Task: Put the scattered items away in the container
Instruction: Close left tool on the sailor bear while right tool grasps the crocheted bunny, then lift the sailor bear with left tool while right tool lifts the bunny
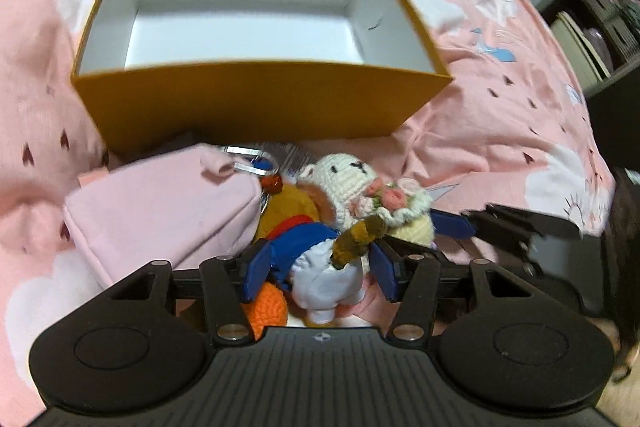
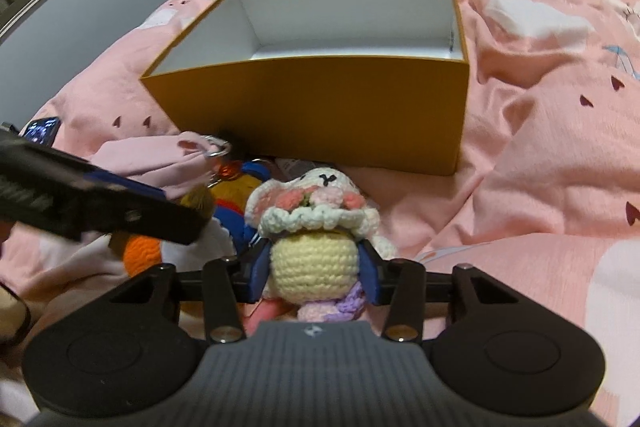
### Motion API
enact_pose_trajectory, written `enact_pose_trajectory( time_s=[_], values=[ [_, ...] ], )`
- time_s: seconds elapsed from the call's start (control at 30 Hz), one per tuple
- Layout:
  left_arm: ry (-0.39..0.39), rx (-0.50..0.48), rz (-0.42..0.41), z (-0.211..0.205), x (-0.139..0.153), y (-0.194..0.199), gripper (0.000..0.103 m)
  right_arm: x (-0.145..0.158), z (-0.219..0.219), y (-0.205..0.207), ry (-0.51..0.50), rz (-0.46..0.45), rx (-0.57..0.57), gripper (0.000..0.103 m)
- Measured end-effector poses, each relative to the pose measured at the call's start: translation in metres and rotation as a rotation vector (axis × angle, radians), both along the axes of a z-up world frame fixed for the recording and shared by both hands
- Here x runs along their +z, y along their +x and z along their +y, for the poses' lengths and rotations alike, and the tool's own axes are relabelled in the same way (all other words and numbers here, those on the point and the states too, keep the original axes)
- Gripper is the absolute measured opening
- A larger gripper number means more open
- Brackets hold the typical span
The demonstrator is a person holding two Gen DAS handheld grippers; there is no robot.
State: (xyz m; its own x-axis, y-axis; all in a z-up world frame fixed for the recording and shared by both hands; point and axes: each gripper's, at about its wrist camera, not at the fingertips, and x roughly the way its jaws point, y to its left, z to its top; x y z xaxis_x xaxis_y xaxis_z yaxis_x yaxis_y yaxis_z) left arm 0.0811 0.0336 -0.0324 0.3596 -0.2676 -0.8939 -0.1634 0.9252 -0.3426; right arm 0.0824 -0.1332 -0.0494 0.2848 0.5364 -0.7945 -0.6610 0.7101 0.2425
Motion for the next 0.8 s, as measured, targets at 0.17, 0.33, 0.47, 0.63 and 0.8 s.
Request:
enact_pose_trajectory(
  time_s=[0.17,0.33,0.47,0.63,0.8],
  values=[
    [0.026,0.032,0.025,-0.003,-0.009,0.013,0.063,0.002,0.001,-0.006,-0.003,-0.014,0.019,0.048],
    [0.115,-0.008,0.050,-0.013,-0.021,0.019,0.064,0.001,0.003,-0.006,-0.008,-0.020,0.020,0.048],
    [0.127,-0.036,0.062,-0.014,-0.023,0.016,0.064,0.000,0.000,0.000,-0.001,0.009,-0.004,0.049],
    [0.138,-0.065,0.087,-0.014,-0.025,0.015,0.064,-0.001,0.004,-0.002,-0.026,-0.008,0.011,0.051],
    [0.106,-0.062,0.138,-0.009,-0.039,0.019,0.071,-0.006,0.009,-0.003,-0.076,-0.054,0.048,0.052]
  ],
)
